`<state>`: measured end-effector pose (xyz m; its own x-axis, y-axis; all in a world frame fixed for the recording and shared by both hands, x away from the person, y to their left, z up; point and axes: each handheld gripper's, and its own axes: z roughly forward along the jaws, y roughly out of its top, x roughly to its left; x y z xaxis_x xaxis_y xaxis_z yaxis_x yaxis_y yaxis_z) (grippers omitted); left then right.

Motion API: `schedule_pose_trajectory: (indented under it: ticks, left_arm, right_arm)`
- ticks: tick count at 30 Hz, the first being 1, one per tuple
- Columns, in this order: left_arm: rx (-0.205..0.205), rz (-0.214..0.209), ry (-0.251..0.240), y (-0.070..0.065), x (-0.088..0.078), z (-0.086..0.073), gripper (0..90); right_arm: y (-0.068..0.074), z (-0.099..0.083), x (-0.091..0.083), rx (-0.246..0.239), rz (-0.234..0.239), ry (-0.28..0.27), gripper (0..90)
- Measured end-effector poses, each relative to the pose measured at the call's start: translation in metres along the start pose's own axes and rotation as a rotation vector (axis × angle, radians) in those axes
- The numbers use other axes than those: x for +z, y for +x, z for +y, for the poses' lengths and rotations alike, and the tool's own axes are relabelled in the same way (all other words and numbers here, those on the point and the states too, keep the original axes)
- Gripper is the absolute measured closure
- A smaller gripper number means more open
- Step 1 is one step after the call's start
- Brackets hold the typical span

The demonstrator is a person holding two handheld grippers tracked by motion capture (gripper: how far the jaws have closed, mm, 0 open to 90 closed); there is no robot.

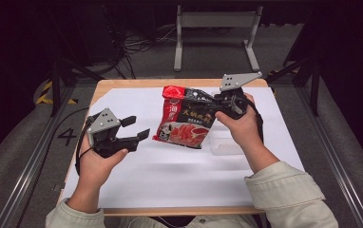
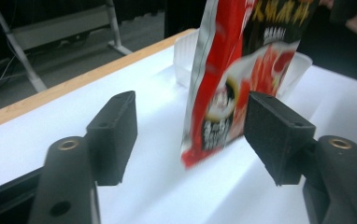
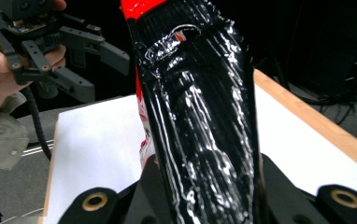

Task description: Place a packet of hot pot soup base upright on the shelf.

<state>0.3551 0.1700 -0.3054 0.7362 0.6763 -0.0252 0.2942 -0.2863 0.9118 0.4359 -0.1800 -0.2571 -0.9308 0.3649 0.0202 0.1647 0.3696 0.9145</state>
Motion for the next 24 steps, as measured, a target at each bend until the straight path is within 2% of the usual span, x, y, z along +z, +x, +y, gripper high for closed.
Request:
schedule_pose_trajectory:
  ticks: [5, 7, 9, 10, 15, 22, 24]
  left_arm:
    - [-0.01, 0.008, 0.014, 0.007, -0.002, -0.003, 31.4]
    - [-0.003, -0.006, 0.005, 0.01, -0.002, -0.004, 26.5]
    - [-0.013, -0.027, -0.001, 0.015, -0.002, -0.006, 25.5]
    - [-0.027, -0.023, 0.007, 0.017, -0.001, -0.007, 24.3]
    - [-0.047, -0.017, 0.008, 0.024, 0.0, -0.011, 18.5]
    - [-0.016, -0.008, 0.027, 0.029, 0.001, -0.015, 10.1]
    - [-0.02, 0.012, 0.041, 0.031, 0.001, -0.016, 7.7]
  right_arm:
    - [-0.008, 0.009, -0.01, -0.013, -0.036, 0.017, 82.0]
    - [-0.01, 0.011, -0.012, -0.014, -0.044, 0.023, 82.0]
    - [-0.014, 0.015, -0.016, -0.015, -0.056, 0.033, 82.0]
    - [-0.015, 0.017, -0.018, -0.017, -0.063, 0.038, 81.9]
    - [-0.025, 0.024, -0.028, -0.022, -0.101, 0.051, 81.9]
    - [-0.04, 0.029, -0.038, -0.038, -0.164, 0.082, 81.8]
    - [-0.044, 0.029, -0.041, -0.04, -0.178, 0.089, 81.8]
